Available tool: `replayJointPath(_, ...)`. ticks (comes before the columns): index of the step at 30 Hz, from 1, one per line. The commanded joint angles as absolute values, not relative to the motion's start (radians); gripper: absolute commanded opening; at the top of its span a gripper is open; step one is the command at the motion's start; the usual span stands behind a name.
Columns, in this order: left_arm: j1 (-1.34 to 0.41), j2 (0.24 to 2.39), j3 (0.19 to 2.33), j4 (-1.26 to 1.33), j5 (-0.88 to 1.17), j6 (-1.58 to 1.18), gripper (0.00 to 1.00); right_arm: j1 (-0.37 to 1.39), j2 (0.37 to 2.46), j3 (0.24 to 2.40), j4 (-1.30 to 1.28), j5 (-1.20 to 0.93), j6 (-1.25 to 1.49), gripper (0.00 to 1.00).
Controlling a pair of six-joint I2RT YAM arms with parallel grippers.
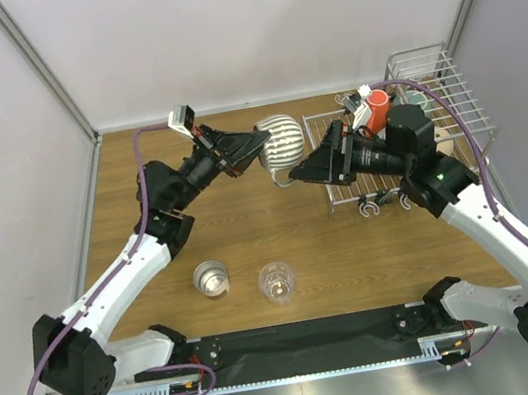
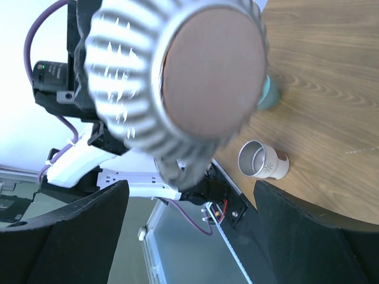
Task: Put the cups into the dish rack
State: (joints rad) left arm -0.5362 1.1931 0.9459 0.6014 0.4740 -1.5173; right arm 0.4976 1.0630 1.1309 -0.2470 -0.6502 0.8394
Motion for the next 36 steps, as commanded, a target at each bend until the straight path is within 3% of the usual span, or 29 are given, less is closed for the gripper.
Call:
replayJointPath(1,-0.583,1.221,0.988,0.869,0.411,-1.609,0.00,0.503,1.081,1.172,-0.147,-0.687,0.871,0.92)
replayJointPath(6,-0.664,1.307,0.973,1.018,0.356,-1.695,0.01,0.503,1.109,1.178,-0.133,-0.680,0.896,0.88)
replayJointPath(9,-0.690,1.333,1.000,1.032,0.365,-1.678,0.00,0.505,1.104,1.169,-0.117,-0.644,0.908,0.80)
replayJointPath(12,-0.692,1.338,0.988,1.017,0.365,-1.675,0.00,0.505,1.091,1.163,-0.101,-0.600,0.916,0.62)
replayJointPath(13,-0.692,1.329,0.979,1.014,0.361,-1.674,0.00,0.505,1.085,1.161,-0.104,-0.571,0.911,0.37)
replayJointPath(16,-0.690,1.316,0.951,0.970,0.373,-1.655,0.00,0.503,1.092,1.169,-0.152,-0.513,0.884,0.00)
replayJointPath(17,-0.689,1.310,0.948,0.954,0.380,-1.646,0.03,0.503,1.098,1.172,-0.167,-0.505,0.876,0.00)
replayJointPath(18,-0.684,1.304,0.945,0.934,0.387,-1.625,0.36,0.503,1.101,1.173,-0.185,-0.494,0.871,0.00)
replayJointPath(19,-0.677,1.298,0.946,0.869,0.403,-1.611,0.56,0.503,1.104,1.175,-0.196,-0.457,0.856,0.00)
replayJointPath(21,-0.645,1.250,0.930,0.809,0.410,-1.553,0.72,0.502,1.115,1.170,-0.216,-0.439,0.838,0.00)
replayJointPath(23,-0.608,1.206,0.928,0.653,0.434,-1.507,0.81,0.500,1.126,1.180,-0.245,-0.393,0.801,0.00)
replayJointPath(24,-0.560,1.150,0.931,0.578,0.439,-1.444,0.96,0.500,1.129,1.181,-0.253,-0.382,0.790,0.00)
replayJointPath(25,-0.536,1.125,0.936,0.402,0.439,-1.407,1.00,0.496,1.131,1.183,-0.253,-0.358,0.782,0.00)
replayJointPath(31,-0.387,1.002,1.077,-0.285,0.364,-1.073,1.00,0.488,1.235,1.265,-0.369,-0.151,0.628,0.00)
replayJointPath(36,-0.387,1.028,1.229,-0.575,0.270,-0.872,0.97,0.483,1.394,1.383,-0.445,0.180,0.429,0.00)
